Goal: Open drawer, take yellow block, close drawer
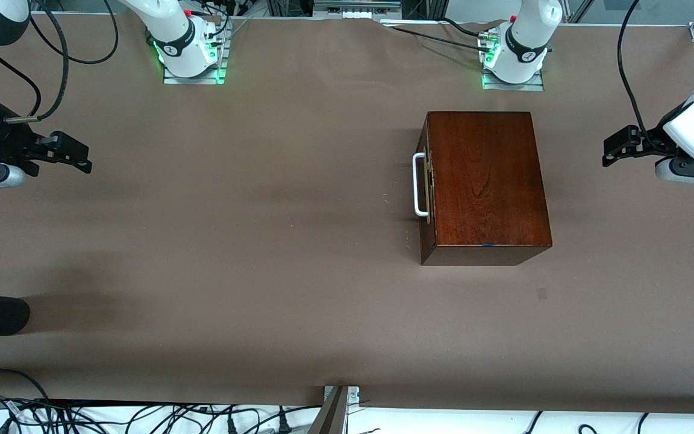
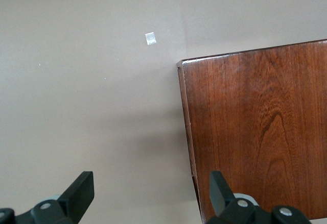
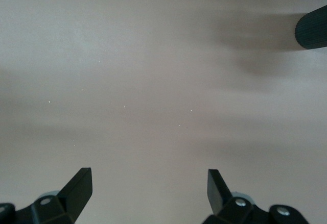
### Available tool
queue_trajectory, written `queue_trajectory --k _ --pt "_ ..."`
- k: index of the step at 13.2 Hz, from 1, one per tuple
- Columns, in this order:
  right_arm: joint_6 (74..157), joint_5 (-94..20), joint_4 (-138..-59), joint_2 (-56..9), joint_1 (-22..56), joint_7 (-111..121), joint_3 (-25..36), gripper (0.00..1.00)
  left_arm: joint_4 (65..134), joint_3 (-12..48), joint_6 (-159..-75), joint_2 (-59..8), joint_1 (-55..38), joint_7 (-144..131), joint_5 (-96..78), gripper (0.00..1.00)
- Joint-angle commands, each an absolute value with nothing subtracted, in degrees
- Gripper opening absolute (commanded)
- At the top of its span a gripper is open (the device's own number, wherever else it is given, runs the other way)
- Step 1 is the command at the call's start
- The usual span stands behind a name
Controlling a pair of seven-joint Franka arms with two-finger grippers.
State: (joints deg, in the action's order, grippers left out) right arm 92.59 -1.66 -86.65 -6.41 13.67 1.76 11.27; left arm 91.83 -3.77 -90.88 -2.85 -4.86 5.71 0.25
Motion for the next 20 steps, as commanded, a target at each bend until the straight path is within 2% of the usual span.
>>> queue_trajectory --k 1,15,20 --pt "92.64 -0.70 -86.49 -6.06 13.97 1.14 11.16 1.00 89.74 -3.78 -89.56 -3.87 -5.10 6.41 0.88 1.00" --pt "92.55 -0.70 -86.57 -6.06 13.97 1.14 11.16 1.00 89.03 -3.08 -86.31 -3.87 -5.10 5.98 0.44 1.00" --pt "92.55 -0.70 -86.57 -6.06 13.97 1.14 11.16 1.00 89.21 2.27 -82.62 -3.87 -5.01 6.33 1.32 1.00"
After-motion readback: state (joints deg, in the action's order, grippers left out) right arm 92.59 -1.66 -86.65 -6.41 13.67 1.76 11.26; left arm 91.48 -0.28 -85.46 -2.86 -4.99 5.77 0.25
